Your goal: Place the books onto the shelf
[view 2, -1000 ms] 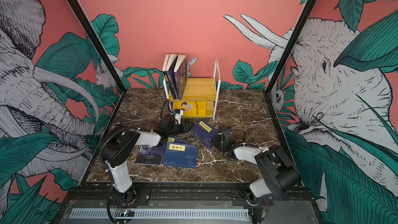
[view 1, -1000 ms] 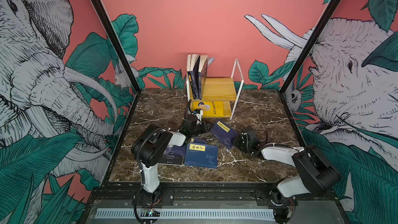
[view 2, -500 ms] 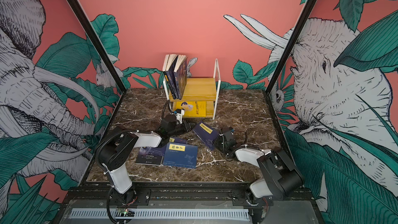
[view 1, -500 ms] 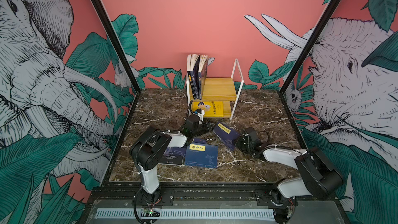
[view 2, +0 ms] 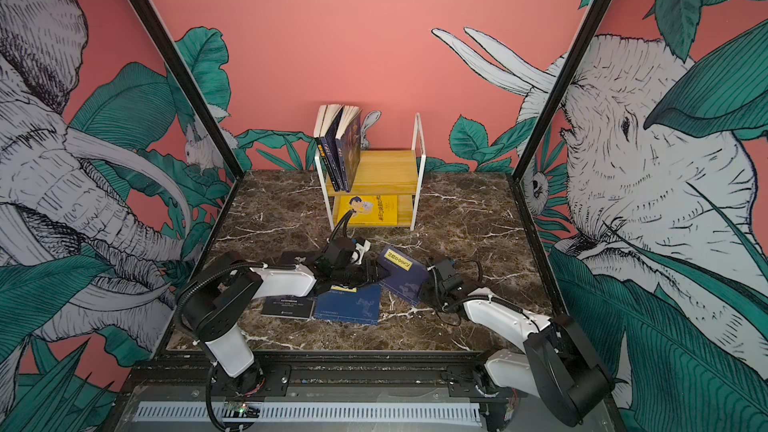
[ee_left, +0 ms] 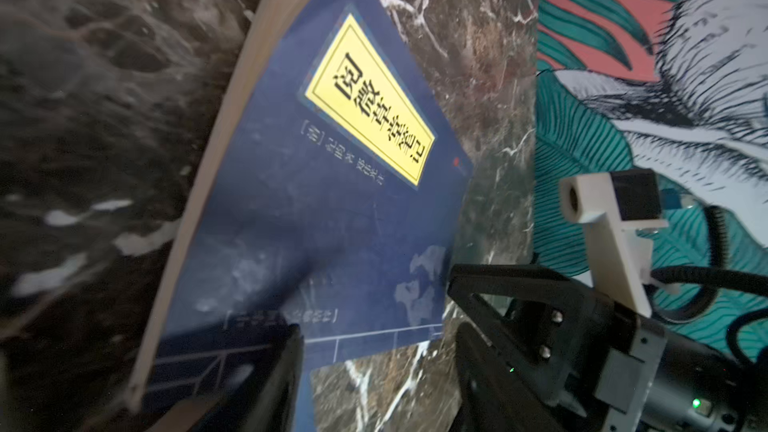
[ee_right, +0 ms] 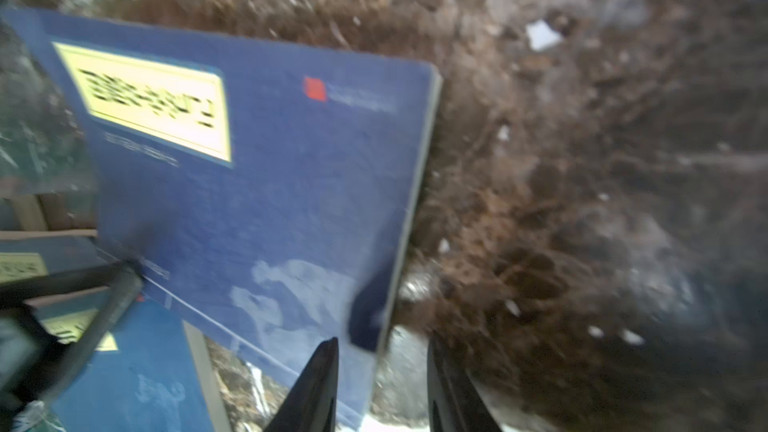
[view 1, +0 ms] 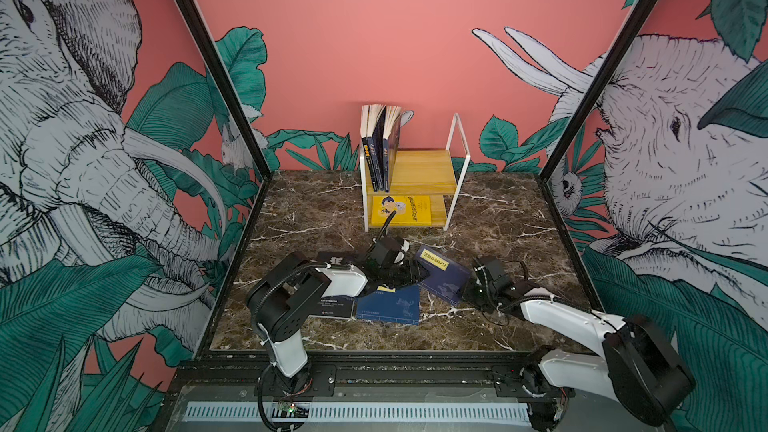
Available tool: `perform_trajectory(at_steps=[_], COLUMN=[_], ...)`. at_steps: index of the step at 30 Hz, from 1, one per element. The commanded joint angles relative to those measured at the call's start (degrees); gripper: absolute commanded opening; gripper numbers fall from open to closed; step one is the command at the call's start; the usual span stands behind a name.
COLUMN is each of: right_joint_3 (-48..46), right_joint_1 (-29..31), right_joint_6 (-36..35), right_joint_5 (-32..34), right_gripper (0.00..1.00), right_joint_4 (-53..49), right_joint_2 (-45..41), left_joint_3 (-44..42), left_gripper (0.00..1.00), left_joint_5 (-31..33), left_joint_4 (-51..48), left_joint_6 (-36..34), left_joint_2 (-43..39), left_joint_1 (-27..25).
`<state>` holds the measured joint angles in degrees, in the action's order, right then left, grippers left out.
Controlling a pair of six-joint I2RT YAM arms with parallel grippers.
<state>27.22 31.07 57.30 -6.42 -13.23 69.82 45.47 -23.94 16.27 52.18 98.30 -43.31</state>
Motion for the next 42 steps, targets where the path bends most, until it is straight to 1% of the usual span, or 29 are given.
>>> perform_trajectory(at_steps=[1,3,8,10,13,16,19,23,27,30,35,36,42], right_joint_3=[1.6,2.4,2.7,2.9,4.0,4.9,5.1,5.9,6.9,7.7,9.4,9.7,10.3], right_joint_1=[0.1,0.1,0.2,0.2,0.1,0.0,-0.3,-0.6,-0.6,-0.6,-0.6,-0.6,-0.7], right_joint_6=[-1.7,-1.8,-1.5,-1.5,-2.1,-2.6,-2.7,-3.2,-4.0,-4.5,-5.3,-5.5,-5.4], right_joint_5=[0.7,1.1,2.4,2.9,3.5,3.7,4.1,3.9,3.8,3.3,1.3,0.9,-0.4], right_gripper=[0.38,0.38,0.38,0.38,0.38,0.38,0.38,0.38,0.38,0.37,0.38,0.38,0.37], right_joint_4=[-4.4,-5.1,-4.9,-4.4,-4.3,-3.9,-2.5,-1.2,-1.2,-0.8,0.4,0.5,2.0], right_joint_2=[1.3,1.9,1.0,1.2,2.6,4.5,5.8,7.7,9.0,10.4,13.0,13.4,14.9], left_joint_3=[3.2,3.3,4.8,5.1,6.4,7.4,7.3,9.1,10.6,10.6,7.4,7.1,7.0], left_gripper=[0.70,0.72,0.74,0.74,0.72,0.71,0.71,0.70,0.63,0.58,0.50,0.49,0.45], left_joint_5=[4.5,4.4,4.9,5.5,3.6,3.2,1.6,1.3,-1.2,-3.1,-2.1,-2.4,-5.2], left_joint_4=[-13.8,-12.4,-12.8,-12.6,-11.6,-12.0,-10.0,-11.0,-11.5,-10.9,-9.4,-8.9,-4.3], left_joint_6=[-8.4,-8.4,-12.1,-12.6,-14.0,-15.7,-15.0,-14.4,-12.5,-11.1,-7.9,-6.9,1.0], left_joint_2=[-4.5,-5.0,-5.9,-4.4,-0.7,1.7,3.9,7.4,10.3,10.3,5.3,4.5,1.7], left_joint_1=[2.7,5.3,7.7,7.8,7.5,6.8,6.2,6.0,5.5,4.4,3.5,1.7,0.9])
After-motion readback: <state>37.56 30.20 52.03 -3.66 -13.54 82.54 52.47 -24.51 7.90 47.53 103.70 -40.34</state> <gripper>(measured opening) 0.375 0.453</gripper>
